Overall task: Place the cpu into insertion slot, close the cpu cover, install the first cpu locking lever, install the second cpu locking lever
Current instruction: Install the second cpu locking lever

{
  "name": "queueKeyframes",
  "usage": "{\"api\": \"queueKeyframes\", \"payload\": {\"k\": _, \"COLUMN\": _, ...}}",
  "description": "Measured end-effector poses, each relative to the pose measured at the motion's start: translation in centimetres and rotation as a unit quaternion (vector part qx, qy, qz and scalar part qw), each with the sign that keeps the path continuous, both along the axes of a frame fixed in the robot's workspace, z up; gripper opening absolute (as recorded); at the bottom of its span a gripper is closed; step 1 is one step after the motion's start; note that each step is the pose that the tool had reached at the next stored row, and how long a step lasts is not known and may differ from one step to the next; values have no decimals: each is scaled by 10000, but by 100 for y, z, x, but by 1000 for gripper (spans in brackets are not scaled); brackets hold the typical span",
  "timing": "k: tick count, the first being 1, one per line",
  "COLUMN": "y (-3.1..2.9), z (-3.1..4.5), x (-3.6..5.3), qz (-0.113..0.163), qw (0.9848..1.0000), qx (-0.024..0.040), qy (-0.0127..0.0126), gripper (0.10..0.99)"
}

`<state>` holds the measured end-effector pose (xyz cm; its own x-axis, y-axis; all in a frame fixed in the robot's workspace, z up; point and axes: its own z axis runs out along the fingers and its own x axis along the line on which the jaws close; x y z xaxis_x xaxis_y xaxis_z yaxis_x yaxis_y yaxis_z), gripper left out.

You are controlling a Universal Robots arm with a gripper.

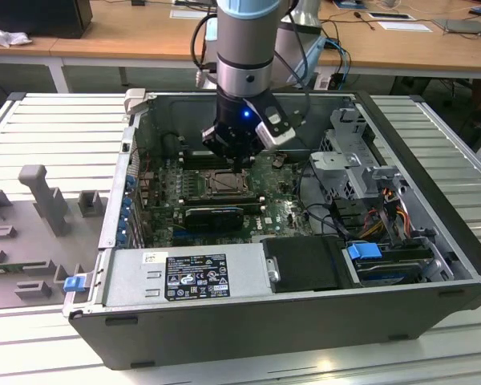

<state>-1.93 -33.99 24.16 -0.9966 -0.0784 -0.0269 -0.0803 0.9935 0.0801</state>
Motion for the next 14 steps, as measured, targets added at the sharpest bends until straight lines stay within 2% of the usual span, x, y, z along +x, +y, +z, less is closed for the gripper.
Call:
{"api": "queueKeyframes", "payload": {"k": 1, "y": -54, "z": -13, "x": 0, "qz": -1, "qw": 10000, "qx": 0, "qy": 14, "gripper": 106}}
{"api": "queueKeyframes", "payload": {"k": 2, "y": -78, "z": -23, "x": 0, "qz": -1, "qw": 10000, "qx": 1, "qy": 25, "gripper": 106}}
{"api": "queueKeyframes", "payload": {"k": 3, "y": -134, "z": -41, "x": 0, "qz": 0, "qw": 10000, "qx": 29, "qy": 47, "gripper": 106}}
{"api": "queueKeyframes", "payload": {"k": 4, "y": -187, "z": -50, "x": 0, "qz": 0, "qw": 10000, "qx": 60, "qy": 55, "gripper": 106}}
{"api": "queueKeyframes", "payload": {"k": 6, "y": -248, "z": -53, "x": -1, "qz": 0, "qw": 9999, "qx": 127, "qy": 55, "gripper": 106}}
{"api": "queueKeyframes", "payload": {"k": 9, "y": -331, "z": -58, "x": -7, "qz": 1, "qw": 9995, "qx": 314, "qy": 55, "gripper": 106}}
{"api": "queueKeyframes", "payload": {"k": 10, "y": -369, "z": -63, "x": -27, "qz": 1, "qw": 9994, "qx": 350, "qy": 55, "gripper": 106}}
{"api": "queueKeyframes", "payload": {"k": 14, "y": -448, "z": -67, "x": -135, "qz": 1, "qw": 9993, "qx": 363, "qy": 55, "gripper": 106}}
